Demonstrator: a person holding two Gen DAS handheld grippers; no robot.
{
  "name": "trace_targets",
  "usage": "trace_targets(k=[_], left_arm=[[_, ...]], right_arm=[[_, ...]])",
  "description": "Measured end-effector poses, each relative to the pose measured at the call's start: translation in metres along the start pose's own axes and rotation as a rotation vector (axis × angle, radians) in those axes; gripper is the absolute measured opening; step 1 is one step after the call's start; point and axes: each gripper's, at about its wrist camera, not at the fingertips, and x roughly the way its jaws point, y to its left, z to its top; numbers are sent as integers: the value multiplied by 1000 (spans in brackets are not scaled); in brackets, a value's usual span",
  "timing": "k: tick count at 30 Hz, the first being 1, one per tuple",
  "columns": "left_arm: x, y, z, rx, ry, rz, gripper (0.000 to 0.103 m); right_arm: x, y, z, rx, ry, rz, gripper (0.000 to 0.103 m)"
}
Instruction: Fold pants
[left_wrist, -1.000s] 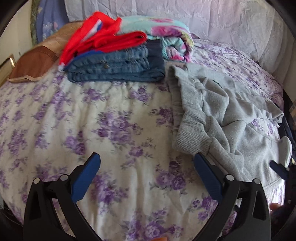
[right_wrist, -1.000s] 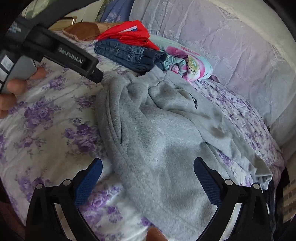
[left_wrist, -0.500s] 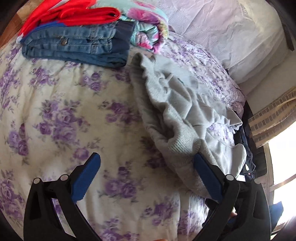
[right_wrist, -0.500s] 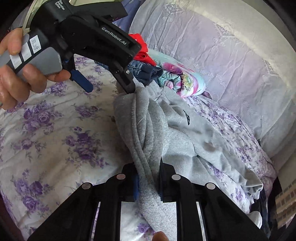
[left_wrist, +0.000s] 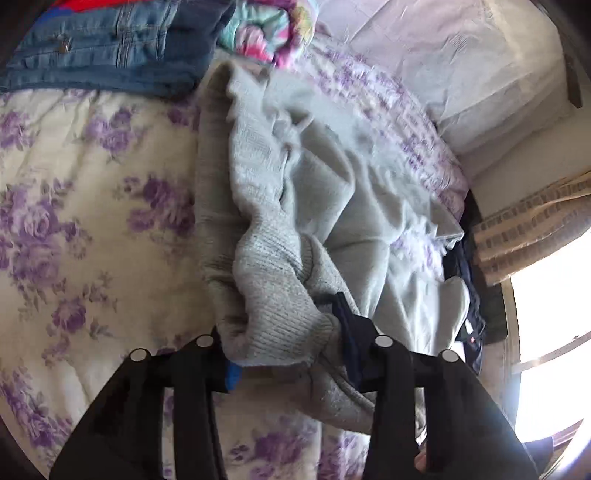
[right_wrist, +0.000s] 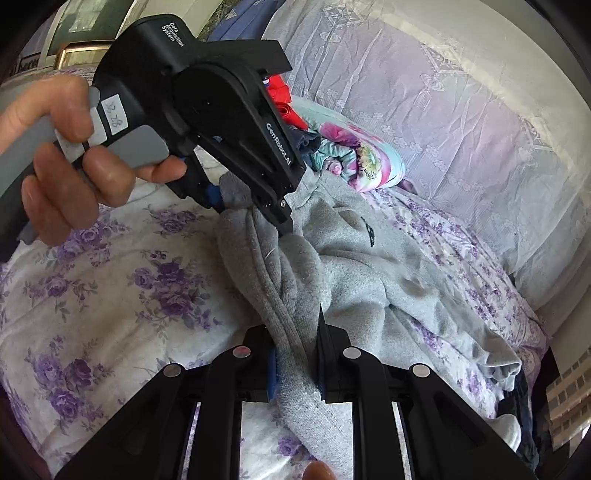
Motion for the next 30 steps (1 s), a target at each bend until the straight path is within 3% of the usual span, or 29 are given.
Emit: trace_targets(k=[3, 6, 10, 12, 14, 16, 19, 21, 23, 25, 28, 30], left_arm=[[-32, -9, -5, 63, -101, -14, 32], [-74, -4, -19, 106, -203, -16, 31], [-114, 21, -40, 106, -303, 63, 31], [-116, 39, -50, 83, -305, 124, 32], [-103, 57, -60, 45, -266, 198, 41], [-97, 68, -70, 23, -256, 261, 48], [-116, 59, -77, 84, -363, 359, 65], [-132, 44, -82, 147, -460, 420, 72], [-145, 20, -87, 227, -571, 473, 87], [-152, 2, -91, 284, -634, 444, 92], [-133, -27, -87, 331, -626, 351, 99], [-103, -36, -84, 346, -552, 355, 99]], right_arm=[[-11, 2, 10, 0, -35, -13, 16], [-26, 11, 21, -5, -96, 40, 16], [-40, 45, 32, -56, -187, 142, 16], [-31, 63, 31, -53, -177, 178, 19], [-19, 68, 24, -23, -122, 242, 25], [-21, 57, 15, 40, -93, 296, 47], [-42, -2, -15, 254, -83, 317, 64], [-54, -54, -44, 447, -64, 216, 71], [-64, -113, -89, 655, -7, 15, 74], [-71, -159, -133, 858, 59, -112, 81], [-73, -219, -208, 1173, 157, -201, 82], [-69, -238, -245, 1273, 219, -284, 82]])
